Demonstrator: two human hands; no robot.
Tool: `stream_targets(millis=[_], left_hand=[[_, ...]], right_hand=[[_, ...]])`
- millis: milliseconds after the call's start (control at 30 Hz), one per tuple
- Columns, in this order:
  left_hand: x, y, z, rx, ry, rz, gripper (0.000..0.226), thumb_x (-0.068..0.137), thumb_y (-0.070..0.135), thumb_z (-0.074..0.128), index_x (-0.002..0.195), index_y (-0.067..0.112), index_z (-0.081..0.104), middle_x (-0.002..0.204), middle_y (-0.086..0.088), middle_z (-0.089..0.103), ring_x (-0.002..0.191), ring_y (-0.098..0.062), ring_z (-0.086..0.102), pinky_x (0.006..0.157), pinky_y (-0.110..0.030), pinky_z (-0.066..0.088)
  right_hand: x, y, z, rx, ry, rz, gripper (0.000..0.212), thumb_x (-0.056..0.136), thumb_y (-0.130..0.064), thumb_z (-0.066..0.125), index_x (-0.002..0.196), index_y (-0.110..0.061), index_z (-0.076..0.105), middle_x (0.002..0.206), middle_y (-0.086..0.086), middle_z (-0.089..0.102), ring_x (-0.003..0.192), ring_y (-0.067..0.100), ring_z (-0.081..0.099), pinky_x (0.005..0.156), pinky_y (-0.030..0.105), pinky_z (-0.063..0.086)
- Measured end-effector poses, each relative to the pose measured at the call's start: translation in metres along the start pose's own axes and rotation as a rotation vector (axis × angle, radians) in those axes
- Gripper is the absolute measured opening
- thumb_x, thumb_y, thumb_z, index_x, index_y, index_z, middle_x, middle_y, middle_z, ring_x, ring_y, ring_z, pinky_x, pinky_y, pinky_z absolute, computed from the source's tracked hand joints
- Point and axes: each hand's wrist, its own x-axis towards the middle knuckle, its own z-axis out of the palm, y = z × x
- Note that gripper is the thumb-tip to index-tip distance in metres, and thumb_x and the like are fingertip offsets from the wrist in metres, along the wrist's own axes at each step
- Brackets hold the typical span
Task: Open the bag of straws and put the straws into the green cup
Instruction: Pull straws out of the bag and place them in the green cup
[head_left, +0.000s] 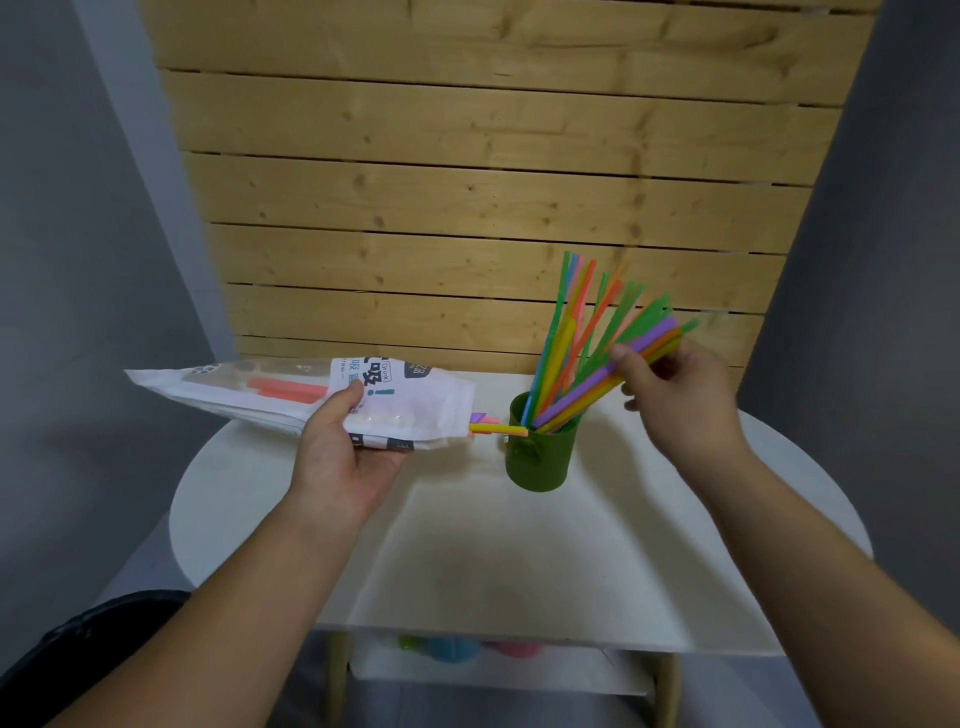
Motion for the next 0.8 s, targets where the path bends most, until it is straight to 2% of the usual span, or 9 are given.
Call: stream_targets(millis=[33, 167, 300, 367, 467, 567, 667, 733, 800], left_hand=[[0.000, 0.001, -0.001, 0.003, -0.001, -0.001, 0.015, 0.098, 0.011, 0.059, 0.110, 0.009, 0.068, 0.103, -0.010, 0.079, 0.089, -0.026, 0.078, 0.076, -0.051, 0.063], [0.000, 0.002, -0.004, 0.019, -0.010, -0.001, 0.015, 0.096, 0.013, 0.061, 0.110, 0.009, 0.069, 0.111, -0.010, 0.078, 0.100, -0.026, 0.076, 0.088, -0.049, 0.060], [-0.001, 0.003, -0.004, 0.022, -0.012, 0.009, 0.015, 0.097, 0.013, 0.061, 0.109, 0.010, 0.069, 0.103, -0.008, 0.079, 0.092, -0.025, 0.077, 0.082, -0.048, 0.062], [-0.002, 0.003, -0.003, 0.025, -0.013, 0.014, 0.013, 0.097, 0.013, 0.061, 0.107, 0.010, 0.069, 0.099, -0.008, 0.080, 0.086, -0.024, 0.078, 0.080, -0.047, 0.062], [-0.005, 0.001, 0.000, 0.036, -0.012, 0.018, 0.010, 0.097, 0.013, 0.061, 0.103, 0.011, 0.069, 0.094, -0.007, 0.080, 0.081, -0.024, 0.078, 0.086, -0.046, 0.060], [-0.006, 0.001, 0.002, 0.032, -0.014, 0.020, 0.010, 0.097, 0.013, 0.061, 0.103, 0.011, 0.069, 0.094, -0.007, 0.080, 0.082, -0.023, 0.078, 0.088, -0.047, 0.059], [-0.008, 0.002, 0.002, 0.036, -0.021, 0.026, 0.010, 0.097, 0.013, 0.062, 0.103, 0.012, 0.070, 0.096, -0.006, 0.080, 0.083, -0.023, 0.078, 0.088, -0.046, 0.059], [-0.010, 0.003, 0.003, 0.033, -0.025, 0.031, 0.010, 0.097, 0.013, 0.061, 0.103, 0.012, 0.069, 0.095, -0.006, 0.080, 0.083, -0.023, 0.078, 0.086, -0.045, 0.060], [-0.011, 0.003, 0.004, 0.026, -0.029, 0.035, 0.011, 0.097, 0.013, 0.061, 0.104, 0.012, 0.069, 0.095, -0.005, 0.080, 0.083, -0.022, 0.078, 0.083, -0.044, 0.061]], right_hand=[[0.002, 0.003, 0.005, -0.007, 0.002, 0.021, 0.013, 0.092, -0.032, 0.065, 0.083, -0.022, 0.069, 0.077, 0.004, 0.071, 0.071, 0.023, 0.068, 0.065, 0.037, 0.059], [0.004, 0.012, 0.019, 0.055, -0.009, 0.137, 0.020, 0.090, -0.025, 0.069, 0.090, -0.005, 0.072, 0.071, 0.010, 0.068, 0.056, 0.019, 0.064, 0.059, 0.036, 0.058], [0.003, 0.022, 0.028, 0.112, -0.063, 0.213, 0.013, 0.090, -0.019, 0.070, 0.078, -0.013, 0.070, 0.066, 0.012, 0.067, 0.054, 0.019, 0.063, 0.067, 0.044, 0.062], [0.002, 0.023, 0.029, 0.141, -0.074, 0.216, 0.013, 0.090, -0.017, 0.070, 0.077, -0.013, 0.070, 0.068, 0.012, 0.068, 0.058, 0.020, 0.065, 0.068, 0.042, 0.062], [-0.001, 0.023, 0.027, 0.192, -0.089, 0.221, 0.011, 0.086, -0.016, 0.074, 0.088, -0.006, 0.071, 0.072, 0.011, 0.067, 0.067, 0.024, 0.067, 0.068, 0.039, 0.062], [-0.008, 0.025, 0.024, 0.194, -0.099, 0.260, 0.036, 0.079, -0.019, 0.081, 0.106, -0.004, 0.063, 0.078, 0.009, 0.065, 0.072, 0.024, 0.070, 0.070, 0.040, 0.062], [-0.020, 0.024, 0.020, 0.202, -0.138, 0.428, 0.053, 0.073, -0.025, 0.086, 0.108, -0.003, 0.053, 0.082, 0.009, 0.063, 0.071, 0.026, 0.068, 0.076, 0.049, 0.062], [-0.030, 0.018, 0.015, 0.237, -0.261, 0.593, 0.046, 0.073, -0.029, 0.085, 0.095, -0.005, 0.053, 0.082, 0.013, 0.061, 0.066, 0.026, 0.065, 0.078, 0.049, 0.061], [-0.040, 0.010, 0.013, 0.308, -0.398, 0.717, 0.038, 0.080, -0.035, 0.079, 0.088, -0.005, 0.057, 0.078, 0.013, 0.059, 0.063, 0.024, 0.063, 0.073, 0.043, 0.061]])
